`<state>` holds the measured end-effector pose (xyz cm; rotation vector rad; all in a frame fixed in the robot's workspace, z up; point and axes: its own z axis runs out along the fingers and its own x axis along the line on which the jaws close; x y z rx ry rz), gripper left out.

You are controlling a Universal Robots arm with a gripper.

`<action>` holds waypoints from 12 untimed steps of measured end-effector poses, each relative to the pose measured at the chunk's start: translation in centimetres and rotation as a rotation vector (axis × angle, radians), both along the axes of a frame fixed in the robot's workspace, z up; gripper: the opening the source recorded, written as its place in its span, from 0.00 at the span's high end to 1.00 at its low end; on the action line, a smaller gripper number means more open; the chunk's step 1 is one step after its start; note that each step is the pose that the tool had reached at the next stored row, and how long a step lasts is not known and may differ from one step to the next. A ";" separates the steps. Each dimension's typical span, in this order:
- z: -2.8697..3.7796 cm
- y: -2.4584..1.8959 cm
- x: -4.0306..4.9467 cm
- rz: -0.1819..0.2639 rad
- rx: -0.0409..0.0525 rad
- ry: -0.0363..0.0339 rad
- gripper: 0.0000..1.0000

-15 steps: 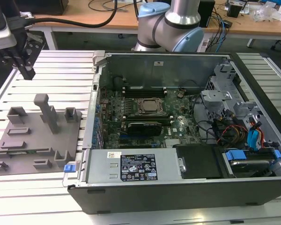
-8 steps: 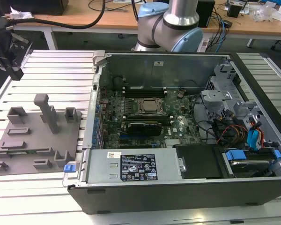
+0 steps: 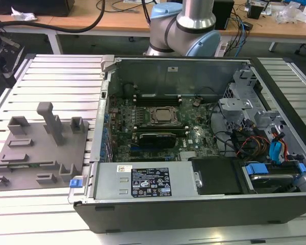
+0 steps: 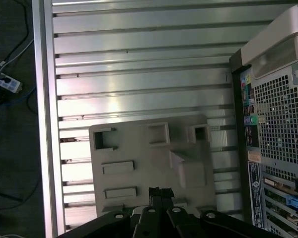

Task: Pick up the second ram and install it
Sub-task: 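Reach for the second ram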

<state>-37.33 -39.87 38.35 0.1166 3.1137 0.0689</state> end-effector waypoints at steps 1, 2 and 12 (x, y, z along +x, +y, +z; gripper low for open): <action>0.00 -0.02 -0.01 0.000 -0.0001 0.0001 0.89; -0.01 -0.13 -0.01 0.000 0.0000 0.0000 0.89; -0.18 -2.23 -0.26 0.000 0.0000 0.0000 0.89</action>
